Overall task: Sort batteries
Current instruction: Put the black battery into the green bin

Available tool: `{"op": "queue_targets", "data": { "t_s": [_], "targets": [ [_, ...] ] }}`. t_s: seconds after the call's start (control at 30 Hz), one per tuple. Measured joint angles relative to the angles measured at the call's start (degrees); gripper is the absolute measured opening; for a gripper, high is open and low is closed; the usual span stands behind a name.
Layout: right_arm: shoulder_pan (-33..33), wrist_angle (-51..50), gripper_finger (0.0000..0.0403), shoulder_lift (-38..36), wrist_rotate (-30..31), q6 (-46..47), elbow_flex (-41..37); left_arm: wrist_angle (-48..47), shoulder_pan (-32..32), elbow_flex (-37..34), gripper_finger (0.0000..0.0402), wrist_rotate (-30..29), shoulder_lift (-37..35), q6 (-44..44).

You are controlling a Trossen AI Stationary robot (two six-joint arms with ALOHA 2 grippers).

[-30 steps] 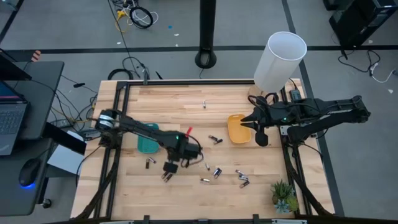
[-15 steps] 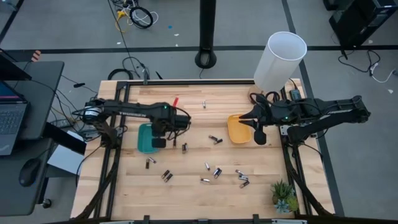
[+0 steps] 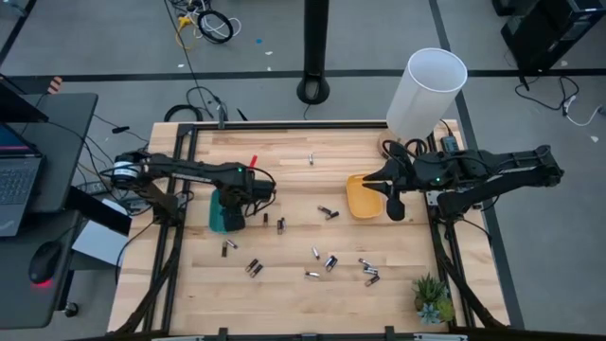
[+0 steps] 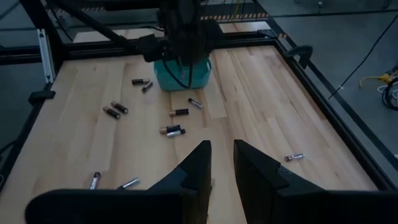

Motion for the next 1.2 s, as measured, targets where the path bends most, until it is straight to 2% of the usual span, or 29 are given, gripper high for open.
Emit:
{"op": "queue_targets", "data": {
  "t_s": [0.17, 0.3, 0.57, 0.73, 0.9, 1.07, 1.2],
  "targets": [
    [0.0, 0.47, 0.0077, 0.0, 0.0, -0.65, 0.0, -0.06, 0.0, 0.35, 0.0156, -0.57, -3.11, -1.79],
    [0.0, 1.14, 0.0077, 0.0, 0.0, -0.73, 0.0, 1.95, 0.0, 1.06, 0.0156, 2.95, -5.06, -6.28],
    [-0.28, 3.72, 0.0077, 0.0, 0.0, -1.25, 0.0, 19.14, -2.1, 3.7, 0.0136, 3.35, -4.71, -14.28],
    [-0.28, 3.79, 0.0077, 0.0, 0.02, -1.24, 0.0, 25.68, -1.86, 2.97, 0.0122, 2.81, -3.08, -24.36],
    [-0.28, 3.75, 0.0077, 0.27, 0.02, -1.37, 0.0, 30.5, -1.88, -1.26, 0.012, 3.6, -2.95, -37.93],
    [-0.28, 4.09, 0.0077, 1.23, 0.02, -2.48, 0.0, 31.02, -2.37, -3.89, 0.012, 2.74, -2.94, -49.76],
    [-0.28, 4.69, 0.0077, 1.91, 0.01, -3.62, 0.0, 31.43, -2.43, -4.73, 0.012, 1.85, -1.91, -54.34]
  ]
}}
